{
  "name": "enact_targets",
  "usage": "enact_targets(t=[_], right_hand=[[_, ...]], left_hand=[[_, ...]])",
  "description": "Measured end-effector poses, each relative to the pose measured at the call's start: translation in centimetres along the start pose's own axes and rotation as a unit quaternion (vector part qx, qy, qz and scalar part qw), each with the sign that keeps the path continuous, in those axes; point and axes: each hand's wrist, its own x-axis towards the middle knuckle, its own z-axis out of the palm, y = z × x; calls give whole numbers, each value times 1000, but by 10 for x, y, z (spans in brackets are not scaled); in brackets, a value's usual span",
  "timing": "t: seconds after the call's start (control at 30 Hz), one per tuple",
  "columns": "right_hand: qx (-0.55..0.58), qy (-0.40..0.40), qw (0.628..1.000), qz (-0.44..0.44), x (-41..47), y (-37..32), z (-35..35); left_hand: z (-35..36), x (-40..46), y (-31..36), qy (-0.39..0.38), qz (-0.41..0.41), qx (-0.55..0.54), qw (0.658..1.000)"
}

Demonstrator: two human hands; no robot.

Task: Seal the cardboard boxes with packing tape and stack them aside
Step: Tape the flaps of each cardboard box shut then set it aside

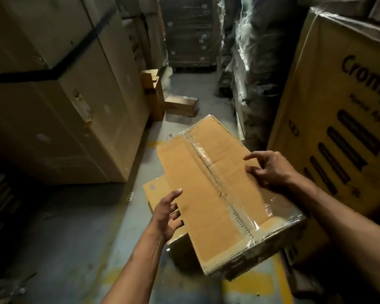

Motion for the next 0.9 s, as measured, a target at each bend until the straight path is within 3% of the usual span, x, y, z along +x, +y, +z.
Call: enact_targets(t=[0.2, 0.37, 0.5, 0.63, 0.9], right_hand=[[-28, -15, 997, 67, 115, 33, -43], [-50, 16, 991, 125, 204, 53, -45], [-92, -1, 972, 214, 282, 82, -40], [-112, -41, 961, 248, 361, 146, -13], [-82, -124, 952, 267, 477, 263, 121]], left_hand=[[83, 126, 22, -63, -65, 1, 996], [138, 220, 39, -74, -120, 12, 990], [172, 289, 42, -27, -106, 13, 994], [195, 356, 31, 8, -117, 11, 993], [187, 494, -4, 190, -139, 67, 970]])
